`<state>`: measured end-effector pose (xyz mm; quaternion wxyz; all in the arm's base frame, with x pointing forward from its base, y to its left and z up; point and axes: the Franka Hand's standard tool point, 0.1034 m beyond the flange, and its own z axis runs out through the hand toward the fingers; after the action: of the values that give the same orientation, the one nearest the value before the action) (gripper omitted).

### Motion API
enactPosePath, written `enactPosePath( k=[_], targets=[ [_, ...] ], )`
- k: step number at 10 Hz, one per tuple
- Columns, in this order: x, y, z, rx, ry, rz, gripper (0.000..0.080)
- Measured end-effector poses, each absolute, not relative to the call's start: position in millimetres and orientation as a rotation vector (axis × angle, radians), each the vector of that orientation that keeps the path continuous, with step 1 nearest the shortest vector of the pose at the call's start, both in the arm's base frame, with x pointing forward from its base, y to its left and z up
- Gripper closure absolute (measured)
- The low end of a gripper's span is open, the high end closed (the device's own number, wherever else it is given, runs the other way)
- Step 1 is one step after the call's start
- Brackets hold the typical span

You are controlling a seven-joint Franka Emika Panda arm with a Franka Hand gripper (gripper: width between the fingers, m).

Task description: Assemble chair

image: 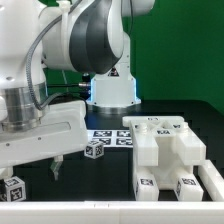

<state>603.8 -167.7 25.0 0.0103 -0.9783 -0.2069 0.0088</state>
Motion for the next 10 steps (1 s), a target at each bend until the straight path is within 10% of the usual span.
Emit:
enactPosePath(
  k=[8,10],
  targets=[
    [593.8,-174.3,16.6,-3.014,-0.766,0.041,0.0151],
    [593.7,-174.4,16.5,-3.014,-0.765,0.041,0.0413]
  ],
)
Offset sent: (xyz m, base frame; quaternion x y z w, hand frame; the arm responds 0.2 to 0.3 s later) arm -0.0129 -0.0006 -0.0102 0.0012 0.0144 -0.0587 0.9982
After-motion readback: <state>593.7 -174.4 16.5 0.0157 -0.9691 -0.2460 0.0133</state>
